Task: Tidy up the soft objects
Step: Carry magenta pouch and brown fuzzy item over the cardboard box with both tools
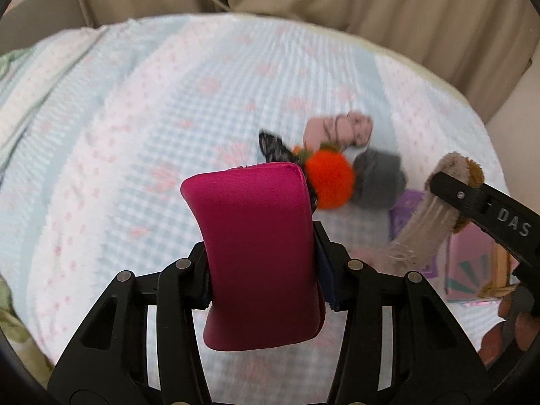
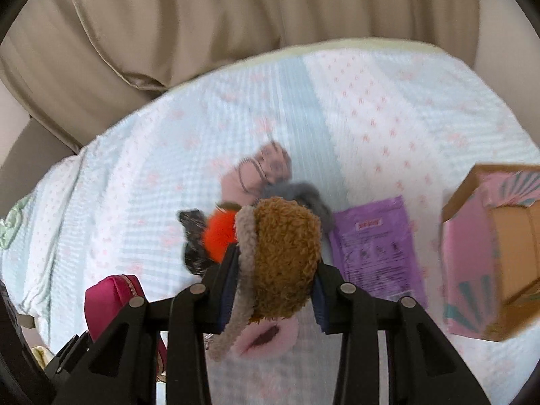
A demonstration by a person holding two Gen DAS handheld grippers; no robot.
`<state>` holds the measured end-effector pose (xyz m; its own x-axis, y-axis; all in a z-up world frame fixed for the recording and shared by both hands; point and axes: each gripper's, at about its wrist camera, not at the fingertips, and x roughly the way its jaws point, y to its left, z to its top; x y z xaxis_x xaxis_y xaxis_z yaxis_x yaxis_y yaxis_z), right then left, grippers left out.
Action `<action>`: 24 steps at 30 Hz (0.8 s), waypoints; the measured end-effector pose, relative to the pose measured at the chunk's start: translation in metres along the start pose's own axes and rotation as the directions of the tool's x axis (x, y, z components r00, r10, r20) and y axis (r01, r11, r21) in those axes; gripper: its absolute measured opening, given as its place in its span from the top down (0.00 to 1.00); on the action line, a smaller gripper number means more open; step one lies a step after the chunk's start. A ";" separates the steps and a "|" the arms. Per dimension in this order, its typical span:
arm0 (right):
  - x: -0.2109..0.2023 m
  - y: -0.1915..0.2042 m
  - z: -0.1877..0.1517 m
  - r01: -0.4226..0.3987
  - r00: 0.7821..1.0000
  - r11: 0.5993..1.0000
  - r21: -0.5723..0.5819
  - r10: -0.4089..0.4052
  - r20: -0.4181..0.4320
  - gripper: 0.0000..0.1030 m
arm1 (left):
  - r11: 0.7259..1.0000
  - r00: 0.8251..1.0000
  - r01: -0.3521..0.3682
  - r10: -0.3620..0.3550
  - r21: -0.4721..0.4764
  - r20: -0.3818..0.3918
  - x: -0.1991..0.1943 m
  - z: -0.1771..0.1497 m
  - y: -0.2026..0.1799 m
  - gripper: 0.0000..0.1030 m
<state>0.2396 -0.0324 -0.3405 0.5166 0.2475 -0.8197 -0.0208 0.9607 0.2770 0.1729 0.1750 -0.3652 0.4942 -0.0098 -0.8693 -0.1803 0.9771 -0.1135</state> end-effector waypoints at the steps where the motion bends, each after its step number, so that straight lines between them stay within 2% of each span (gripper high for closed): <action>1: -0.014 0.001 0.003 -0.005 1.000 1.000 -0.002 0.005 0.010 0.66 | 1.000 1.000 -0.002 0.002 -0.001 0.010 -0.010 0.002 -0.001 0.58; 8: -0.113 -0.001 0.023 -0.026 0.998 0.999 -0.022 0.028 0.062 0.66 | 1.000 0.997 -0.002 0.002 0.010 0.081 -0.095 0.023 -0.014 0.58; 13: -0.179 -0.022 0.036 -0.041 0.995 0.999 -0.036 0.044 0.091 0.66 | 0.999 0.994 0.017 -0.021 0.043 0.110 -0.157 0.031 -0.047 0.58; 19: -0.235 -0.076 0.046 -0.012 0.991 1.000 -0.026 0.016 0.132 0.66 | 0.992 0.986 0.094 -0.104 0.083 0.128 -0.196 0.028 -0.116 0.58; 24: -0.268 -0.128 0.053 0.028 0.988 1.000 0.000 -0.028 0.155 0.66 | 0.977 0.975 0.155 -0.176 0.146 0.138 -0.215 0.023 -0.195 0.58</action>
<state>0.1489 -0.2284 -0.1294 0.6432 0.1979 -0.7397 -0.0063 0.9673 0.2534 0.1213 -0.0086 -0.1451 0.6311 -0.1518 -0.7607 0.0250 0.9841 -0.1757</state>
